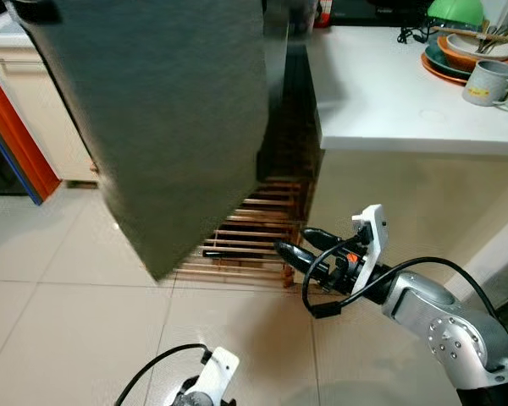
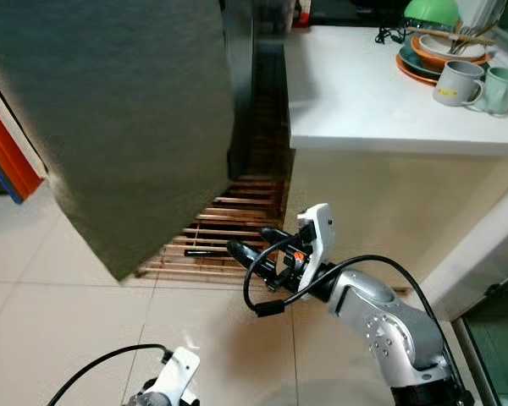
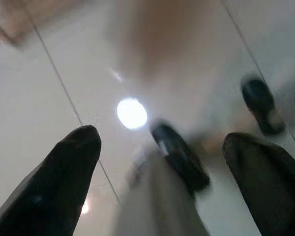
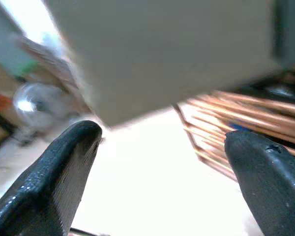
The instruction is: Restocking fridge
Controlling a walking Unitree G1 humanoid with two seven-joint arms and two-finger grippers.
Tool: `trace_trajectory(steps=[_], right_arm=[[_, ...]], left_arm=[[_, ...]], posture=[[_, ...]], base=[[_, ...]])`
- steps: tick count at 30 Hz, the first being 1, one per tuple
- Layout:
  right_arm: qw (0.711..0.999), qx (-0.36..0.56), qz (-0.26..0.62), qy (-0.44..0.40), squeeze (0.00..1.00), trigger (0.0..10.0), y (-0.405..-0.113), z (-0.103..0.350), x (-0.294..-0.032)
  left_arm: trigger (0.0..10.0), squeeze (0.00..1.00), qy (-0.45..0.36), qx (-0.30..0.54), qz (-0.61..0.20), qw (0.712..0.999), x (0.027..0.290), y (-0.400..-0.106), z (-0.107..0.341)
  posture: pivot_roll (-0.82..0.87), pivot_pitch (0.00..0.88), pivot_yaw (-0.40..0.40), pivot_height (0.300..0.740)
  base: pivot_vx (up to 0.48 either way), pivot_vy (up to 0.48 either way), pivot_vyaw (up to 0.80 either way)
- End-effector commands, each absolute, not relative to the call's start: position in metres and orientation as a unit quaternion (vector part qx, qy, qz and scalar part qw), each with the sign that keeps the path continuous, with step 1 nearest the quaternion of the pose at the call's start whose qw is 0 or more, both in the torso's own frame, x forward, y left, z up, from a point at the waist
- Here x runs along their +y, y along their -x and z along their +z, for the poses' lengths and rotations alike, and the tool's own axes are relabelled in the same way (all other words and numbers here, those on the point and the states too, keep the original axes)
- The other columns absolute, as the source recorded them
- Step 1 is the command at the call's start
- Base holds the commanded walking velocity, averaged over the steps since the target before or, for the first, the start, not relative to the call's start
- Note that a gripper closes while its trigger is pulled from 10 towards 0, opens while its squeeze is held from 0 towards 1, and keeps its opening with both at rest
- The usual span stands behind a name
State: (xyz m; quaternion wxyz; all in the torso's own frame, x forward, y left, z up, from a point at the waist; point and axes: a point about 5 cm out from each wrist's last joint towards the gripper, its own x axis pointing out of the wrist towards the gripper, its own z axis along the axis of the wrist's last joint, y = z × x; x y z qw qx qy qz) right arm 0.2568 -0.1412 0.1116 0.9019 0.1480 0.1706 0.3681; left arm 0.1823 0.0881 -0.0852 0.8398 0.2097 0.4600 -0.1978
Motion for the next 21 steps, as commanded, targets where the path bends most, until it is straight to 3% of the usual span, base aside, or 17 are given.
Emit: trace_trajectory(steps=[1, 3, 4, 6, 7, 8, 9, 12, 17, 21], right_arm=[[0.931, 0.189, 0.301, -0.082, 0.0, 10.0, -0.267, 0.094, -0.151], [0.951, 0.199, 0.235, 0.014, 0.0, 10.0, -0.273, 0.076, -0.164], [0.961, 0.203, 0.185, 0.024, 0.0, 10.0, -0.277, 0.069, -0.174], [0.976, 0.199, 0.077, 0.04, 0.0, 10.0, -0.278, 0.057, -0.198], [0.976, 0.199, 0.077, 0.04, 0.0, 10.0, -0.278, 0.057, -0.198], [0.98, 0.192, 0.038, 0.039, 0.0, 10.0, -0.276, 0.055, -0.208], [0.983, 0.18, -0.014, 0.031, 0.0, 10.0, -0.272, 0.053, -0.22], [0.984, 0.169, -0.037, 0.036, 0.0, 10.0, -0.269, 0.052, -0.226], [0.991, 0.106, -0.072, 0.047, 0.0, 10.0, -0.259, 0.052, -0.23], [0.992, 0.081, -0.073, 0.055, 0.0, 10.0, -0.254, 0.05, -0.228]], left_arm=[[10.0, 0.0, -0.2, 0.411, -0.254, 0.852, 0.029, -0.181, -0.072], [10.0, 0.0, -0.233, 0.384, -0.257, 0.856, 0.018, -0.188, -0.065], [10.0, 0.0, -0.225, 0.372, -0.245, 0.867, 0.012, -0.192, -0.06], [10.0, 0.0, -0.177, 0.314, -0.165, 0.918, 0.124, -0.251, -0.041], [10.0, 0.0, -0.177, 0.314, -0.165, 0.918, 0.124, -0.251, -0.041], [10.0, 0.0, -0.16, 0.266, -0.146, 0.939, 0.16, -0.27, -0.02], [10.0, 0.0, -0.129, 0.194, -0.13, 0.964, 0.179, -0.286, 0.009], [10.0, 0.0, -0.104, 0.154, -0.124, 0.975, 0.178, -0.292, 0.023], [10.0, 0.0, -0.029, 0.012, -0.073, 0.997, 0.178, -0.304, 0.086], [10.0, 0.0, -0.053, -0.064, -0.077, 0.994, 0.184, -0.297, 0.113]], posture=[[-0.13, 0.0, 0.029, 0.74], [-0.13, 0.0, 0.027, 0.74], [-0.13, 0.0, 0.027, 0.74], [-0.12, 0.0, 0.023, 0.74], [-0.12, 0.0, 0.023, 0.74], [-0.12, 0.0, 0.024, 0.74], [-0.12, 0.0, 0.023, 0.74], [-0.12, 0.0, 0.025, 0.74], [-0.11, 0.0, 0.023, 0.74], [-0.11, 0.0, 0.016, 0.74]], base=[[0.0, 0.0, 0.0], [0.0, 0.0, 0.0], [0.0, 0.0, 0.0], [0.0, 0.0, 0.0], [0.0, 0.0, 0.0], [0.0, 0.0, 0.0], [0.0, 0.0, 0.0], [0.0, 0.0, 0.0], [0.0, 0.0, 0.0], [0.0, 0.0, 0.0]])
